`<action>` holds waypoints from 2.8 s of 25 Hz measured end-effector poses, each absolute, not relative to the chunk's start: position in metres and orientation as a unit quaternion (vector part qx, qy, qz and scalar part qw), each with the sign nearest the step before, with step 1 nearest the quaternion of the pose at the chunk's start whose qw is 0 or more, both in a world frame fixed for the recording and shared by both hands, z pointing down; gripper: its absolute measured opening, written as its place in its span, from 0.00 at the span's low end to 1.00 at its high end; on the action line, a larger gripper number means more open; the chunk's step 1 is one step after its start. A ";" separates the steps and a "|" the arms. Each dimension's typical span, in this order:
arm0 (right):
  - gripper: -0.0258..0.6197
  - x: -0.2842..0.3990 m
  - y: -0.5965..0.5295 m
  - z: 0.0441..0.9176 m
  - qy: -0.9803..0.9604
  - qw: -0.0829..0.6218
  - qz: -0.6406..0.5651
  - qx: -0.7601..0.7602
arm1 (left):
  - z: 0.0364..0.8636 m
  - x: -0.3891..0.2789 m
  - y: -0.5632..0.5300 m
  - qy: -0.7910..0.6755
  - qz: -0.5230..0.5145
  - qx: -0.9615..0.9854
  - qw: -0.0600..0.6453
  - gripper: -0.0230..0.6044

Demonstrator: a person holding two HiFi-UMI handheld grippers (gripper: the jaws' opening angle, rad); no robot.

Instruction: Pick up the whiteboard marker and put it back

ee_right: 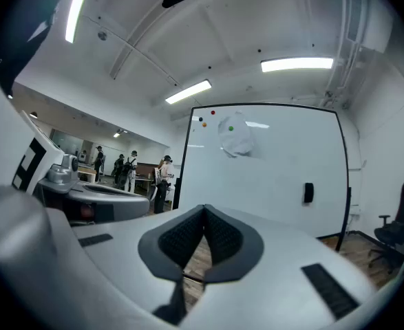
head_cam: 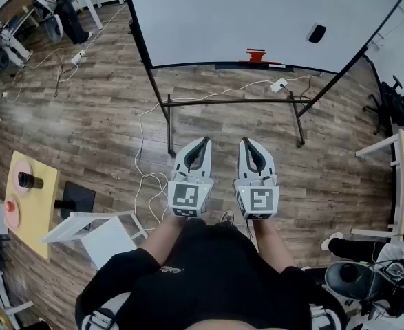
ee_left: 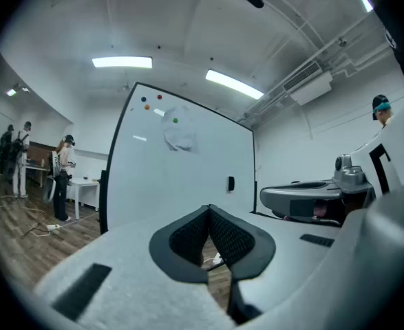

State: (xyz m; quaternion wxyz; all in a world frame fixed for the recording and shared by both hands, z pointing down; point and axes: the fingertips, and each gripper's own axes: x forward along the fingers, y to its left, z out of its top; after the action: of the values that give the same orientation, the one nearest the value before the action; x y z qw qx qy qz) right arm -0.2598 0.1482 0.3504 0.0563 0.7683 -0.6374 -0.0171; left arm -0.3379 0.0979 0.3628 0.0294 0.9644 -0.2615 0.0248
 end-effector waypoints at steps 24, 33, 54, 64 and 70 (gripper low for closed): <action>0.04 -0.179 0.215 0.397 -0.465 0.084 0.043 0.880 | 0.401 -0.238 0.126 -0.067 0.036 0.996 0.055 0.05; 0.04 -0.052 0.188 0.396 -0.483 0.047 0.044 0.873 | 0.399 -0.105 0.104 -0.071 0.065 0.995 0.017 0.05; 0.04 0.125 0.138 0.462 -0.546 0.007 0.140 0.826 | 0.463 0.076 0.054 -0.086 0.229 0.968 -0.051 0.05; 0.04 0.192 0.072 0.492 -0.543 0.038 0.171 0.821 | 0.500 0.157 -0.035 -0.073 0.291 0.947 -0.114 0.05; 0.04 0.239 0.023 0.505 -0.536 0.058 0.194 0.819 | 0.525 0.203 -0.097 -0.057 0.334 0.921 -0.194 0.05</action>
State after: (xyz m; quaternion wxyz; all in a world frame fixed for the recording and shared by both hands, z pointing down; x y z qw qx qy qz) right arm 0.2386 0.0228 0.5047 0.0575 0.8193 -0.5363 0.1945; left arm 0.2027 -0.0968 0.5246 -0.1940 0.9205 -0.0574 0.3342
